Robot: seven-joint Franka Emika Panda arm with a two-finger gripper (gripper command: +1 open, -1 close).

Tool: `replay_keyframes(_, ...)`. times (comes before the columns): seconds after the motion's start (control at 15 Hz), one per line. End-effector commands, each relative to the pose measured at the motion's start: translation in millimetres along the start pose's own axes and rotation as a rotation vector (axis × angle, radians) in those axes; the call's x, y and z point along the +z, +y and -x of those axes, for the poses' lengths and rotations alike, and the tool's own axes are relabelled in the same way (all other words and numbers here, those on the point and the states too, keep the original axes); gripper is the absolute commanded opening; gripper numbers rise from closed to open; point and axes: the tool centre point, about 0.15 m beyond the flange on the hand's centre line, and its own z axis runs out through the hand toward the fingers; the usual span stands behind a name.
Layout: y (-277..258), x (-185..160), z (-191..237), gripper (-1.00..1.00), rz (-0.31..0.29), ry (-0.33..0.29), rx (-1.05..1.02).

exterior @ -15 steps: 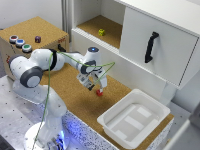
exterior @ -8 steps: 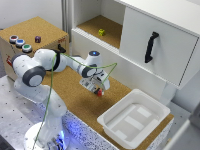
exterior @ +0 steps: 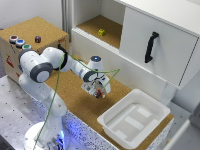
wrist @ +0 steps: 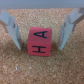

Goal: Put the pink block inside the left cabinet

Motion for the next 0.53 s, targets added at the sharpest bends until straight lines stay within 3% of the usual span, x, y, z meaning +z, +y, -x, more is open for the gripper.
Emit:
replay_keyframes(0.0,-7,-1,-8,-1.00,0.018,-0.014,0.038)
replay_keyframes(0.07,-10,-15,-10,-1.00,0.001,0.001,0.064)
replay_keyframes(0.27,-37,-89,-42,-1.00,0.008,0.144,0.069)
replay_keyframes(0.47,-78,-161,-83,-1.00,0.059,0.257,-0.030)
